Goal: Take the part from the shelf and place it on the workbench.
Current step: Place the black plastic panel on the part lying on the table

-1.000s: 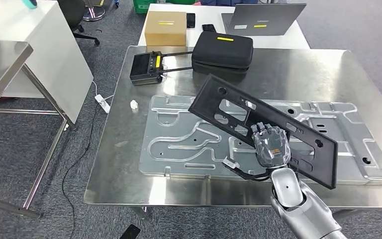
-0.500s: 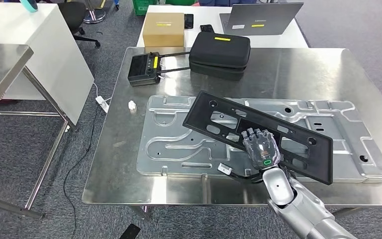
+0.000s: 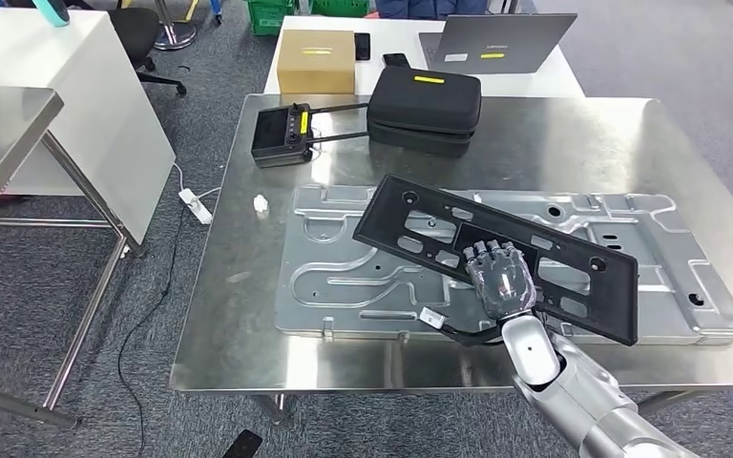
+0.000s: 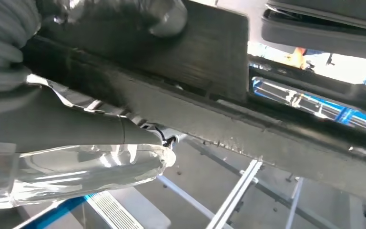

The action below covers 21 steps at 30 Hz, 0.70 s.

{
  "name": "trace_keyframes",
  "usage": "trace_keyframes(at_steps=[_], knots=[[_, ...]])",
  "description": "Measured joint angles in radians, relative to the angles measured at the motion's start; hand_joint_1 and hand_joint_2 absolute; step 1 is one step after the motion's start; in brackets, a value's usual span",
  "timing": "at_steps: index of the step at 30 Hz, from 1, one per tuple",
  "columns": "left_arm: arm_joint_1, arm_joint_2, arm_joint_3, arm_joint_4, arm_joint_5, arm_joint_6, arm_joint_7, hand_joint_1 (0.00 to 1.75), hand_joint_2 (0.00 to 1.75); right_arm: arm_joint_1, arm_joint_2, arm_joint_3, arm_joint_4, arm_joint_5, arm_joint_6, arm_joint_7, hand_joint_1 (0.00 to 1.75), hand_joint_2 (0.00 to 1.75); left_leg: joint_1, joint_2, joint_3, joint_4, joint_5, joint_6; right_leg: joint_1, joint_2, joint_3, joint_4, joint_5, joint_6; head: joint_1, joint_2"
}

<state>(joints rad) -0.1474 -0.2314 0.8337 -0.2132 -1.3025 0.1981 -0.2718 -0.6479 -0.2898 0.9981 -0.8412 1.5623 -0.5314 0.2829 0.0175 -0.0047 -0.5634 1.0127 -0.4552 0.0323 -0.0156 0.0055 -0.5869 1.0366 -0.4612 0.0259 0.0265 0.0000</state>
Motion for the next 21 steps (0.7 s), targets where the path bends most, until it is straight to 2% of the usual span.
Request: trace_keyframes(at_steps=[1, 3, 4, 5, 6, 7, 8, 10, 11, 12, 14, 15, 17, 19, 20, 21], knots=[[0.0, 0.0, 0.0, 0.0, 0.0, 0.001, 0.0, 0.0, 0.0, 0.0, 0.001, 0.0, 0.005, 0.0, -0.004, 0.004, 0.0, 0.87, 0.002, 0.002, -0.001, -0.004, 0.004, 0.006, -0.001, -0.001, -0.017, 0.038, -0.026, 0.003, 0.0, 0.0], [0.001, -0.001, -0.001, 0.0, 0.0, 0.002, 0.002, 0.0, 0.0, 0.003, 0.004, 0.001, 0.014, 0.0, -0.023, 0.02, 0.0, 0.0, 0.0, 0.003, -0.007, -0.005, 0.008, 0.013, -0.001, -0.003, -0.075, 0.166, -0.096, 0.008, 0.0, 0.0], [0.002, -0.001, -0.001, 0.0, 0.0, 0.003, 0.004, 0.0, 0.0, 0.006, 0.006, 0.001, 0.017, 0.0, -0.034, 0.031, 0.0, 0.0, -0.001, 0.004, -0.01, -0.005, 0.01, 0.014, -0.001, -0.003, -0.104, 0.229, -0.122, 0.009, 0.0, 0.0], [0.003, -0.001, -0.002, 0.0, 0.0, 0.004, 0.006, 0.0, 0.0, 0.01, 0.008, 0.001, 0.019, 0.001, -0.044, 0.041, 0.0, 0.0, -0.003, 0.004, -0.012, -0.005, 0.01, 0.015, -0.001, -0.003, -0.119, 0.263, -0.129, 0.009, 0.0, 0.0], [0.004, -0.001, -0.002, 0.0, 0.0, 0.005, 0.007, 0.0, 0.0, 0.013, 0.009, 0.001, 0.019, 0.001, -0.051, 0.048, 0.0, 0.0, -0.004, 0.004, -0.012, -0.005, 0.011, 0.015, 0.0, -0.003, -0.115, 0.259, -0.117, 0.006, 0.0, 0.0], [0.004, -0.001, -0.003, 0.0, 0.0, 0.005, 0.009, 0.0, 0.0, 0.014, 0.011, 0.001, 0.018, 0.001, -0.055, 0.052, 0.0, 0.0, -0.006, 0.004, -0.011, -0.005, 0.011, 0.015, 0.001, -0.003, -0.09, 0.214, -0.087, 0.002, 0.0, 0.0], [0.004, -0.001, -0.004, 0.0, 0.0, 0.006, 0.01, 0.0, 0.0, 0.015, 0.012, 0.001, 0.017, 0.001, -0.058, 0.054, 0.0, 0.0, -0.007, 0.003, -0.01, -0.005, 0.011, 0.015, 0.003, -0.003, -0.051, 0.141, -0.051, -0.006, 0.0, 0.0], [0.003, -0.003, -0.007, 0.0, 0.0, 0.006, 0.011, 0.0, 0.0, 0.016, 0.014, -0.003, 0.011, 0.004, -0.063, 0.05, 0.0, 0.0, -0.01, 0.003, -0.008, -0.004, 0.011, 0.009, 0.012, -0.004, 0.013, 0.013, -0.008, -0.022, 0.0, 0.0], [0.003, -0.004, -0.008, 0.0, 0.0, 0.006, 0.012, 0.0, 0.0, 0.018, 0.014, -0.009, 0.005, 0.005, -0.067, 0.043, 0.0, 0.0, -0.011, 0.002, -0.009, -0.004, 0.012, 0.004, 0.016, -0.005, 0.026, -0.017, -0.003, -0.027, 0.0, 0.0], [0.002, -0.006, -0.01, 0.0, 0.0, 0.006, 0.012, 0.0, 0.0, 0.022, 0.015, -0.018, -0.002, 0.006, -0.071, 0.032, 0.0, 0.0, -0.01, 0.002, -0.009, -0.004, 0.012, -0.002, 0.019, -0.006, 0.027, -0.024, -0.005, -0.03, 0.0, 0.0], [0.002, -0.006, -0.013, 0.0, 0.0, 0.006, 0.012, 0.0, 0.0, 0.038, 0.017, -0.049, -0.024, 0.006, -0.074, -0.002, 0.0, 0.0, -0.009, 0.002, -0.008, -0.005, 0.011, -0.014, 0.017, -0.008, 0.031, -0.034, 0.001, -0.037, 0.0, 0.0], [0.002, -0.006, -0.015, 0.0, 0.001, 0.006, 0.012, 0.0, 0.0, 0.049, 0.02, -0.068, -0.038, 0.006, -0.071, -0.025, 0.0, 0.0, -0.009, 0.002, -0.012, 0.006, 0.0, -0.019, 0.014, -0.009, 0.035, -0.04, 0.006, -0.043, -0.001, 0.0], [0.003, -0.006, -0.016, 0.0, 0.001, 0.005, 0.013, 0.0, 0.0, 0.073, 0.026, -0.111, -0.067, 0.006, -0.057, -0.074, 0.0, 0.0, -0.007, 0.002, -0.049, 0.087, -0.051, -0.027, 0.008, -0.013, 0.04, -0.049, 0.013, -0.052, -0.002, 0.0], [0.004, -0.006, -0.016, 0.0, 0.002, 0.005, 0.013, 0.0, 0.0, 0.097, 0.029, -0.153, -0.092, 0.006, -0.05, -0.114, 0.0, 0.0, -0.005, 0.002, -0.112, 0.221, -0.112, -0.034, 0.008, -0.014, 0.037, -0.048, 0.013, -0.055, -0.002, 0.0], [0.006, -0.006, -0.016, 0.0, 0.003, 0.006, 0.013, 0.0, 0.0, 0.109, 0.029, -0.171, -0.104, 0.006, -0.051, -0.124, 0.0, 0.0, -0.003, 0.002, -0.134, 0.267, -0.122, -0.037, 0.007, -0.014, 0.037, -0.047, 0.012, -0.055, -0.002, 0.0], [0.007, -0.006, -0.016, 0.0, 0.004, 0.006, 0.013, 0.0, 0.0, 0.121, 0.028, -0.185, -0.116, 0.006, -0.053, -0.129, 0.0, 0.0, -0.001, 0.002, -0.139, 0.274, -0.112, -0.04, 0.007, -0.013, 0.036, -0.045, 0.01, -0.054, -0.002, 0.0]])
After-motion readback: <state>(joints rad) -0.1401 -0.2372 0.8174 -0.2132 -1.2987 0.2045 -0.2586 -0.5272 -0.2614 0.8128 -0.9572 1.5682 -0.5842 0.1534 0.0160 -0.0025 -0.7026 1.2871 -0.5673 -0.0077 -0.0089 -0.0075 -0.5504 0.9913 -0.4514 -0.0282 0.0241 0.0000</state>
